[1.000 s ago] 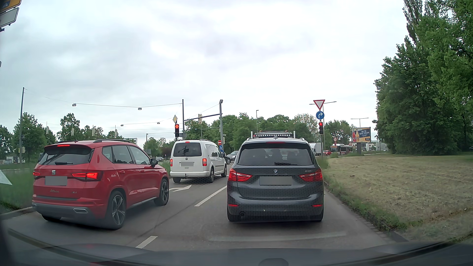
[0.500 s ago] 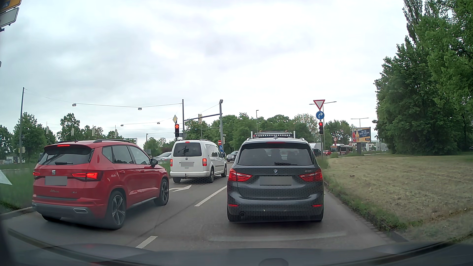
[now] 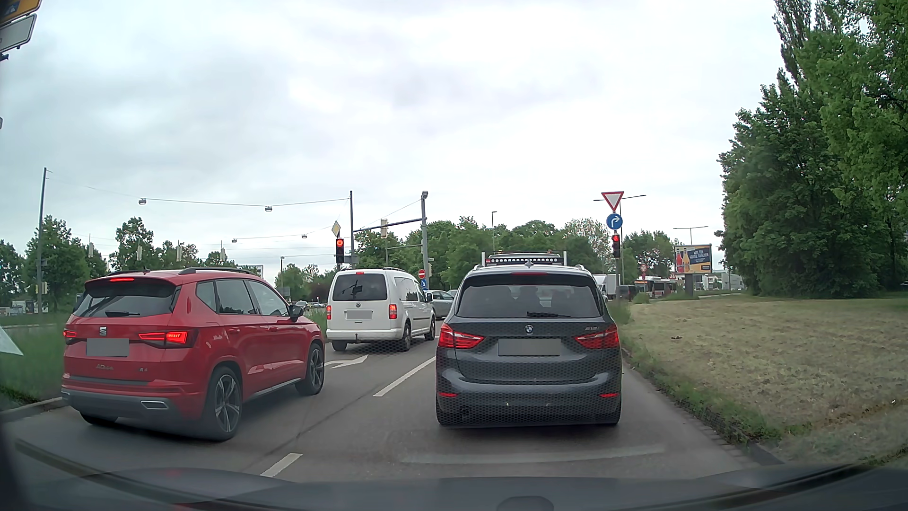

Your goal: Follow the waypoints while adhering to traffic rules and regulations

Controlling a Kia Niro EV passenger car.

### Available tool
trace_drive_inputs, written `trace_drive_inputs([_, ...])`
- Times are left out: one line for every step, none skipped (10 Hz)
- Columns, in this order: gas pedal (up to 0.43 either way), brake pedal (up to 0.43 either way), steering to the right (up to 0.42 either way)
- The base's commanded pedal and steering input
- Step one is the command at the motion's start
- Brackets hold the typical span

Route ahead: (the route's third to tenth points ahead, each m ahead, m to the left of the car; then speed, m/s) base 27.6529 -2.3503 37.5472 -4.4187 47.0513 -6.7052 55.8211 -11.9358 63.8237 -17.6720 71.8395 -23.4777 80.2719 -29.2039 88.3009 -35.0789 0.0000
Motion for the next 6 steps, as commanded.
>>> trace_drive_inputs([0.000, 0.226, 0.022])
trace_drive_inputs([0.000, 0.226, 0.022])
trace_drive_inputs([0.000, 0.226, 0.022])
trace_drive_inputs([0.000, 0.226, 0.022])
trace_drive_inputs([0.000, 0.226, 0.022])
trace_drive_inputs([0.000, 0.226, 0.022])
